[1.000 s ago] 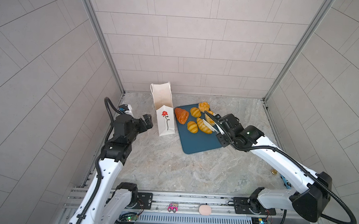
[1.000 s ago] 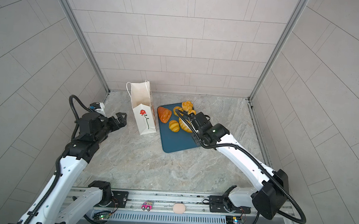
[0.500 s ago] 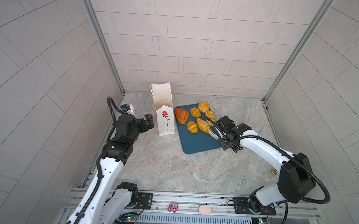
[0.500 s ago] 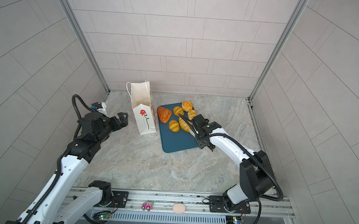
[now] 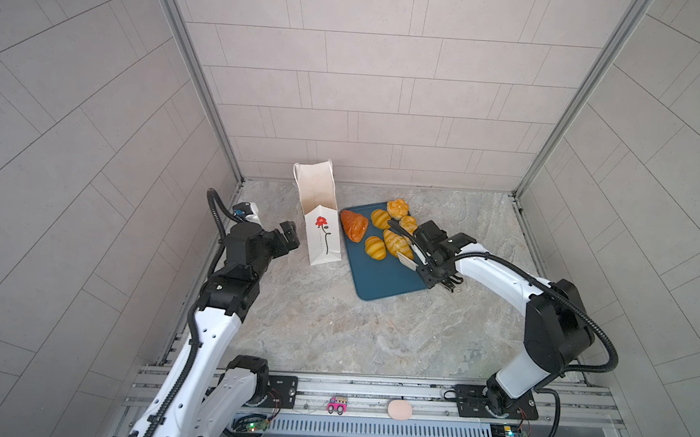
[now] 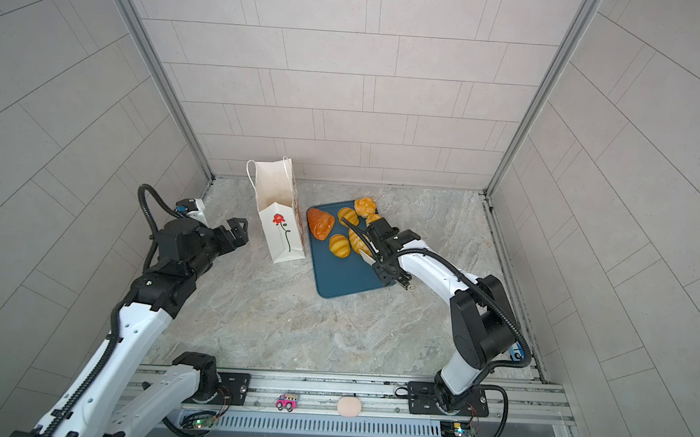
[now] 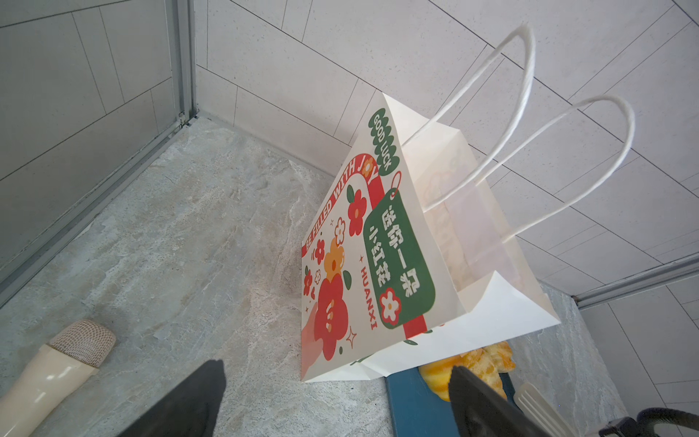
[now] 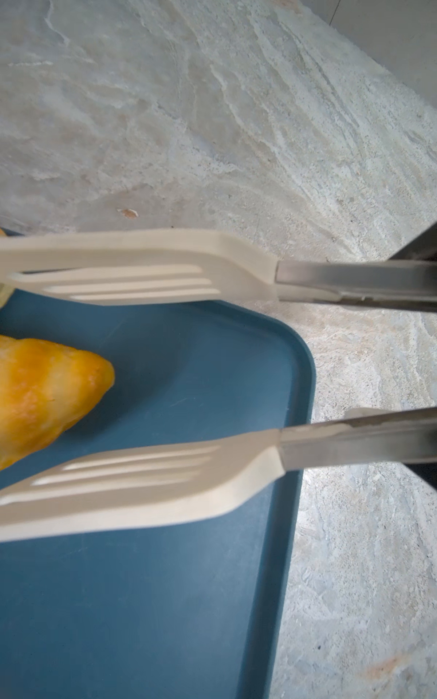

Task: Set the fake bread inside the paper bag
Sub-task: 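Lower the tongs onto the long yellow croissant and close them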

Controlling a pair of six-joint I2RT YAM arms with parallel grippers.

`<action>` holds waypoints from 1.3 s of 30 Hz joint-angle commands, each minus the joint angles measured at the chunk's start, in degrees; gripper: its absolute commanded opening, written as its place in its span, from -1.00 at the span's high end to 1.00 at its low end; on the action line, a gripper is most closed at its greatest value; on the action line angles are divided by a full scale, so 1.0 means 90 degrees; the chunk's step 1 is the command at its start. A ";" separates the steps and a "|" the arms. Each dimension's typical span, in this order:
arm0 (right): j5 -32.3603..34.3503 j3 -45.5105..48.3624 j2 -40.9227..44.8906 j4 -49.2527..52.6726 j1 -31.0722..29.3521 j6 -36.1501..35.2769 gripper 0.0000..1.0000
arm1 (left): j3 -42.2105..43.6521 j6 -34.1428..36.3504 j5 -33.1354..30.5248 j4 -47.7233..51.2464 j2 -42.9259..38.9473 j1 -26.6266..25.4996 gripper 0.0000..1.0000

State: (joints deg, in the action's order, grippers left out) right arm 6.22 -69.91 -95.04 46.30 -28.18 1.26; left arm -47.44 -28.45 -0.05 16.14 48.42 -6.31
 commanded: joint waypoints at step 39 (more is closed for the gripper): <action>-0.0017 -0.0582 -0.0382 0.0471 -0.0129 -0.0040 0.47 | 0.0095 0.0084 -0.0111 -0.0241 -0.0009 -0.0027 -1.00</action>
State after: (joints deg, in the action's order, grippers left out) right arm 5.52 -75.48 -102.13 48.66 -28.99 0.67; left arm -46.89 -28.01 -0.51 15.64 48.49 -6.31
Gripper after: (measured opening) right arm 0.331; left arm 0.999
